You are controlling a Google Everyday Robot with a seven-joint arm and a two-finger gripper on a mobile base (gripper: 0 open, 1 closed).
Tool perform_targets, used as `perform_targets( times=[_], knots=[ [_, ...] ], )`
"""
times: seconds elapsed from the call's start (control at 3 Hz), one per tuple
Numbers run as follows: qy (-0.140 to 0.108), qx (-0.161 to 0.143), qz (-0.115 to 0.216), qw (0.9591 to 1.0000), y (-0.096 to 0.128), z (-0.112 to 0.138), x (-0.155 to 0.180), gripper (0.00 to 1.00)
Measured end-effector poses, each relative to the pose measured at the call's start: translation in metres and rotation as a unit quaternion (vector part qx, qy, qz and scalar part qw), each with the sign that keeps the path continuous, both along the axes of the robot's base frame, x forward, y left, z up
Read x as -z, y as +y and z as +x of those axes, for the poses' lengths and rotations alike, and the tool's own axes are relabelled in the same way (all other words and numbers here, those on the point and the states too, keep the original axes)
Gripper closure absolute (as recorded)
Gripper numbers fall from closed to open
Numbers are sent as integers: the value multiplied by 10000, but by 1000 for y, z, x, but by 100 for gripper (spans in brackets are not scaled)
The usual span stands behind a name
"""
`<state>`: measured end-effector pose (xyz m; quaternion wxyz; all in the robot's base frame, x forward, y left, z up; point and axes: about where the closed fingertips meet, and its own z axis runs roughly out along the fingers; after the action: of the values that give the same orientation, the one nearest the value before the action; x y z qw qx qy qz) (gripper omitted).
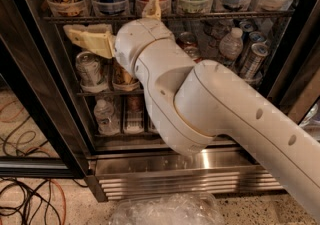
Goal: Pick pepsi can from top shelf of fridge
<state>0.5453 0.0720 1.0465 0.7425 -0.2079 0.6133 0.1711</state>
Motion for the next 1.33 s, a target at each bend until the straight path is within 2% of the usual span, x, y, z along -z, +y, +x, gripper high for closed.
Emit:
perform_targets(
  times=[0.33,0.67,1.0,1.33],
  knots=[
    [109,34,357,9993,5,23,1,0],
    [109,34,357,9993,5,23,1,0],
    [109,34,357,9993,5,23,1,9],
    [109,34,357,9993,5,23,1,5]
  ],
)
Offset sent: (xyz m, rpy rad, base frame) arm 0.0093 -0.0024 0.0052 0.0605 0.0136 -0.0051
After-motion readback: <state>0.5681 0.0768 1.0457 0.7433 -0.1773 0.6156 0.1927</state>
